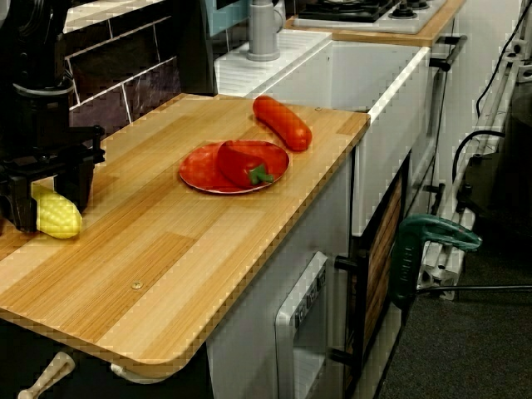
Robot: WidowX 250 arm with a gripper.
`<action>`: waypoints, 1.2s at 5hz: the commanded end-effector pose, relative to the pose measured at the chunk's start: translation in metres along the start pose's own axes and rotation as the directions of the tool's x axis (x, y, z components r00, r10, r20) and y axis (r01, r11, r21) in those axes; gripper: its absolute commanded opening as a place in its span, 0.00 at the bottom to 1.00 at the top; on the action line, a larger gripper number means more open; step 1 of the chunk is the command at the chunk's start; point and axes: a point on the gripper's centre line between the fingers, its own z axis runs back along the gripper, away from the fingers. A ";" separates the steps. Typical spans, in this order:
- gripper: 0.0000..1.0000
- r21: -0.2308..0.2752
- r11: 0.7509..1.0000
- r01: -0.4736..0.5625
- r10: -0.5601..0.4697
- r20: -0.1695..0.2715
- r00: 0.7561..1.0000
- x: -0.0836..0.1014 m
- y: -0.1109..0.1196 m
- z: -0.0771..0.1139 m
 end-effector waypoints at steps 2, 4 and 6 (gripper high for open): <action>0.00 0.040 0.999 0.009 -0.009 0.010 1.000 -0.035 0.023 0.020; 0.00 0.015 1.000 0.022 -0.022 0.016 1.000 -0.056 0.021 0.031; 0.00 0.000 0.999 0.036 -0.036 0.029 0.999 -0.086 0.019 0.040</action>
